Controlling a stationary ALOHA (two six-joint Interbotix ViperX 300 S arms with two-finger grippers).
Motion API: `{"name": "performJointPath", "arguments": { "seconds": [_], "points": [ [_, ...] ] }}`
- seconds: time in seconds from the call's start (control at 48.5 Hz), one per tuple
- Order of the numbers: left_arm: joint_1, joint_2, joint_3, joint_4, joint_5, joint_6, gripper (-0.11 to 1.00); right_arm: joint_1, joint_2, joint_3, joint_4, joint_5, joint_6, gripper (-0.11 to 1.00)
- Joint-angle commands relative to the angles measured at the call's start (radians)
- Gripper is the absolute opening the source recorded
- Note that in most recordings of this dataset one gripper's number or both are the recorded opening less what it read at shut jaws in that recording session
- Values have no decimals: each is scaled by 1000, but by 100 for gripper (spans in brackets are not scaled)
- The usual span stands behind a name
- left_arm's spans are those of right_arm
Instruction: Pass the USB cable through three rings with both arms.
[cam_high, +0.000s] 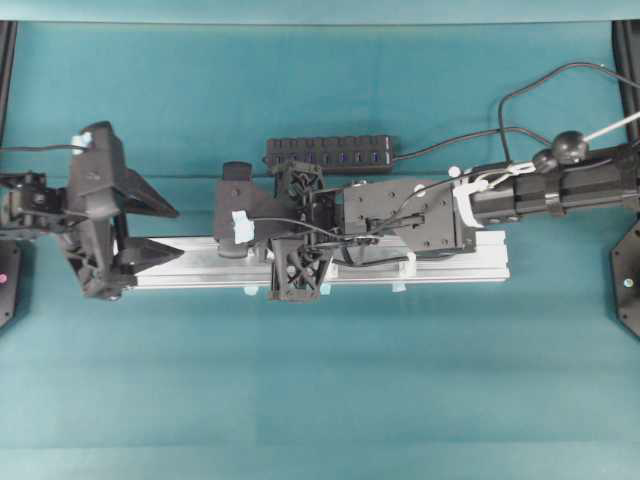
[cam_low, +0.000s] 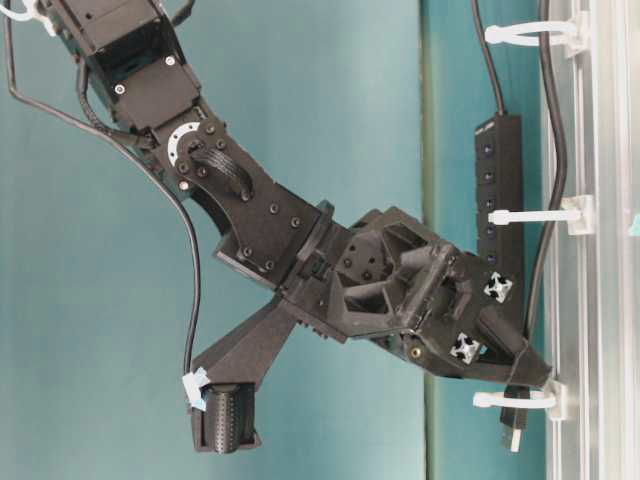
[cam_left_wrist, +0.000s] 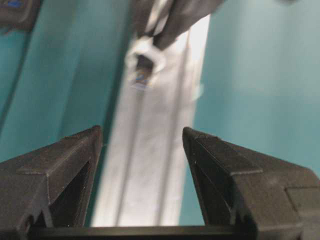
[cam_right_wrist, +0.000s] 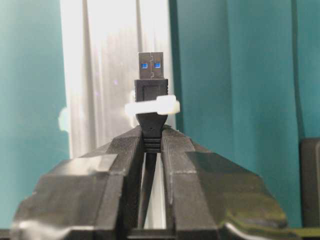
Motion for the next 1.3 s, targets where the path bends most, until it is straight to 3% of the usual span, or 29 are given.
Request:
{"name": "performJointPath", "arguments": {
  "seconds": [0.0, 0.206, 0.474, 1.051, 1.277],
  "points": [
    [5, 41, -11, 3, -28, 6, 72, 6, -6, -14, 3, -9, -5, -6],
    [5, 178, -52, 3, -140, 20, 72, 9, -8, -12, 3, -8, -3, -6],
    [5, 301, -112, 3, -173, 46, 72, 11, -8, -12, 3, -6, 3, -6],
    [5, 350, -118, 3, -241, 46, 72, 14, -8, -11, 5, -14, 26, -6],
    [5, 351, -120, 3, -241, 46, 57, 14, -8, -11, 3, -25, 28, -6]
  ]
}}
